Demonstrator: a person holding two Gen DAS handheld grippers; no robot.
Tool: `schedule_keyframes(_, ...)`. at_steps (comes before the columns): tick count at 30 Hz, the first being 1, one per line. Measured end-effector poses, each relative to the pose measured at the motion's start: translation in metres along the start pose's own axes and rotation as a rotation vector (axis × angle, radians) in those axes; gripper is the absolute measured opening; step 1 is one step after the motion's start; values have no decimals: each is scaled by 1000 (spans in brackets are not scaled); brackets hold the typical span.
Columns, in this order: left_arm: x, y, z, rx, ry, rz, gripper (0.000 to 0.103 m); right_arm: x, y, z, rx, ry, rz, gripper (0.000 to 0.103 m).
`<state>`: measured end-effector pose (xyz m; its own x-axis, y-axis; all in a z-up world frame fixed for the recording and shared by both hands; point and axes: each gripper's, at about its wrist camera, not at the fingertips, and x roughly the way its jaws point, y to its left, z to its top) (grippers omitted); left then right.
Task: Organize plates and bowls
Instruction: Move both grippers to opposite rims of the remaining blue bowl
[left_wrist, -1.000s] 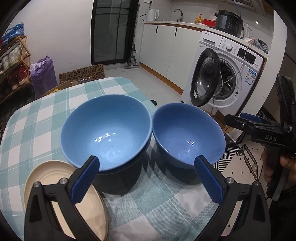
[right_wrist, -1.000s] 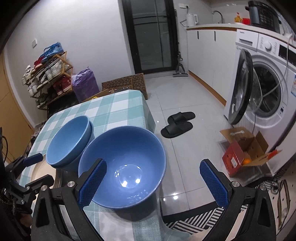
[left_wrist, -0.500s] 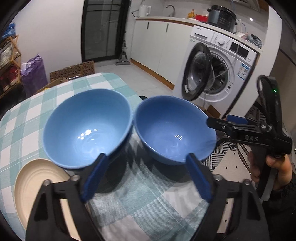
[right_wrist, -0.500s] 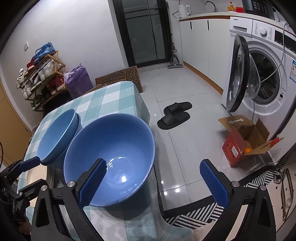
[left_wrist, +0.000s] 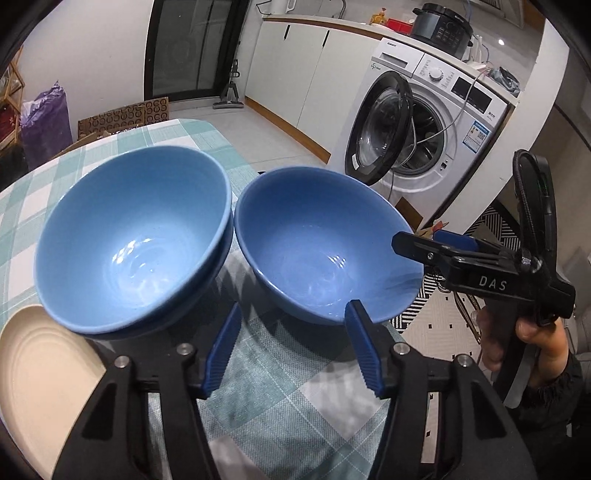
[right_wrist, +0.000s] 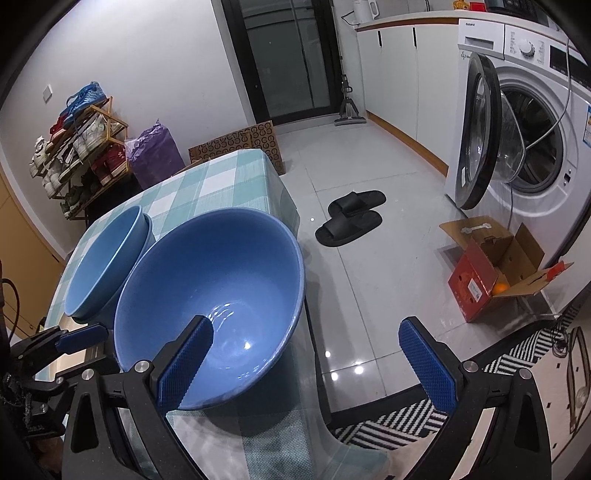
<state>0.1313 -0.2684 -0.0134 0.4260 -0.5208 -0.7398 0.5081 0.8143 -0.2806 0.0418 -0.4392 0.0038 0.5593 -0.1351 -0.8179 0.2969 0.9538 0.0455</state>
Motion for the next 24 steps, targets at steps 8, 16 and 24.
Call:
schedule_keyframes(8,11,0,5,-14,5,-1,57,9,0,2,10,5,36,100)
schedule_keyframes(16,16,1,8,-17,13,-4,51,17,-2,13,32,-1,57,74)
schedule_keyframes(24,23,0,12,-16,21,-13,45,26,-5,17,43,13,86,46)
